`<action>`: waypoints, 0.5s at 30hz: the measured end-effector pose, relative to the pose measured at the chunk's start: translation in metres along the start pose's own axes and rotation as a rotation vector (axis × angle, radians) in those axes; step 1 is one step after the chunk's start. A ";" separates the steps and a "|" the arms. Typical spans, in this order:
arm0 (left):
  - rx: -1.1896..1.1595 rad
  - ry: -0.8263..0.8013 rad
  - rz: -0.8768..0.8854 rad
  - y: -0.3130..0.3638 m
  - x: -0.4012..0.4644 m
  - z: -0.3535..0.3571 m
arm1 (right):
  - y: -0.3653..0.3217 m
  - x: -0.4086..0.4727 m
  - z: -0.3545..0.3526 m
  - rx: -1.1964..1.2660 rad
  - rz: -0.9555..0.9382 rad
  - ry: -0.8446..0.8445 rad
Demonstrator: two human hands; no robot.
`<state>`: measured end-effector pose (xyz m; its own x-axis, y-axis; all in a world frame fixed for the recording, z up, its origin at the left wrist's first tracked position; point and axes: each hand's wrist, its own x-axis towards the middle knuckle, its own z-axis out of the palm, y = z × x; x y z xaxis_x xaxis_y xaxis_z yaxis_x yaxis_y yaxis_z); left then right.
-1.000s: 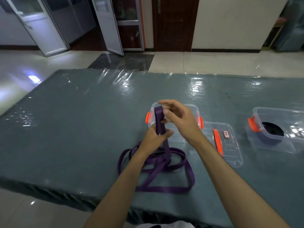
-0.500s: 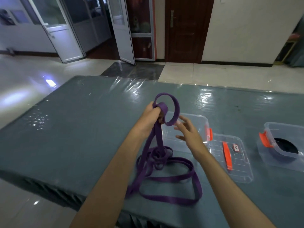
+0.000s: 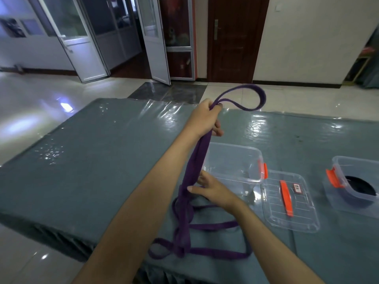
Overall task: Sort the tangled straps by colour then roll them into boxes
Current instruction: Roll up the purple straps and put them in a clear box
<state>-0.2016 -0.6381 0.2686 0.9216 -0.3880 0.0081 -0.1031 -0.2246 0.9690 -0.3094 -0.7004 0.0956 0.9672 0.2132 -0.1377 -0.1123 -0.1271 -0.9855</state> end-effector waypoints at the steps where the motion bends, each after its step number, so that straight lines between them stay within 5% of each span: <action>1: 0.004 -0.004 0.009 0.002 0.002 -0.002 | 0.000 0.000 0.001 0.013 -0.021 0.037; 15: 0.159 0.365 -0.018 -0.025 0.038 -0.067 | -0.040 -0.035 -0.051 0.140 -0.108 0.326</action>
<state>-0.1389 -0.5875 0.2612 0.9933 -0.0458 0.1063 -0.1157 -0.3753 0.9196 -0.3266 -0.7526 0.1445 0.9944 -0.1049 -0.0160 -0.0143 0.0176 -0.9997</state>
